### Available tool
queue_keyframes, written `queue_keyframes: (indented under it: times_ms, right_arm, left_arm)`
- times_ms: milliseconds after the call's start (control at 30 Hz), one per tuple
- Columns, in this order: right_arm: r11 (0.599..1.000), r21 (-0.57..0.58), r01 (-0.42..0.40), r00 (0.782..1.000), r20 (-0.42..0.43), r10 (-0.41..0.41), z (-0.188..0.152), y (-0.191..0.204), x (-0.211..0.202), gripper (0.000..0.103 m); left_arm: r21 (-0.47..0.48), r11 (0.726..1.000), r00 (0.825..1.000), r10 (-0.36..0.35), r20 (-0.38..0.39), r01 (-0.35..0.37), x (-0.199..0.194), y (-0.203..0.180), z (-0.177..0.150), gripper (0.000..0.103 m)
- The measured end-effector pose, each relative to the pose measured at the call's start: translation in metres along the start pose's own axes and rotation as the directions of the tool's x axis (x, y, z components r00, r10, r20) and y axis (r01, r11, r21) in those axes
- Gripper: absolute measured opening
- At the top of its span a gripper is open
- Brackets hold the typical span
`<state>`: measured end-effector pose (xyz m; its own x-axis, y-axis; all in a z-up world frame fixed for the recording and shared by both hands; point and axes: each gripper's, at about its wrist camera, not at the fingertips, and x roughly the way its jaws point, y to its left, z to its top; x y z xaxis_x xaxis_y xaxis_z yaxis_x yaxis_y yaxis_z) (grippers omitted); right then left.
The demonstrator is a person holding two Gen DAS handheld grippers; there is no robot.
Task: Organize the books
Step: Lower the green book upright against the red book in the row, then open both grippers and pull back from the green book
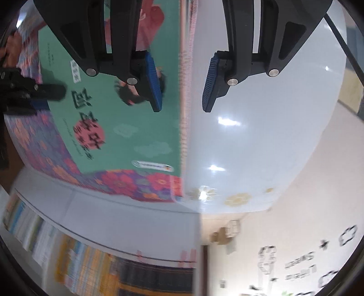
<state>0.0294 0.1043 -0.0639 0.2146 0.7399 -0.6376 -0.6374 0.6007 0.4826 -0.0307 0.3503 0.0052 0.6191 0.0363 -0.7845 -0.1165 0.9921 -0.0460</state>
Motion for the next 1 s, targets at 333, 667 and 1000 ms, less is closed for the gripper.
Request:
queue_keyframes:
  times_ms: [333, 667, 1000]
  right_arm:
    - [0.985, 0.164, 0.057, 0.997, 0.046, -0.065, -0.004, -0.002, -0.013, 0.068]
    - [0.973, 0.162, 0.166, 0.985, 0.010, -0.170, -0.010, 0.000, -0.052, 0.080]
    - [0.907, 0.080, 0.414, 0.895, 0.144, -0.421, -0.056, 0.011, -0.151, 0.094]
  left_arm:
    - [-0.148, 0.986, 0.997, 0.073, -0.024, -0.075, -0.016, 0.024, -0.009, 0.043]
    - [-0.176, 0.970, 0.984, 0.177, 0.035, -0.168, -0.053, -0.001, -0.024, 0.074]
    - [-0.047, 0.997, 0.989, 0.066, 0.135, -0.061, -0.081, -0.107, -0.041, 0.084]
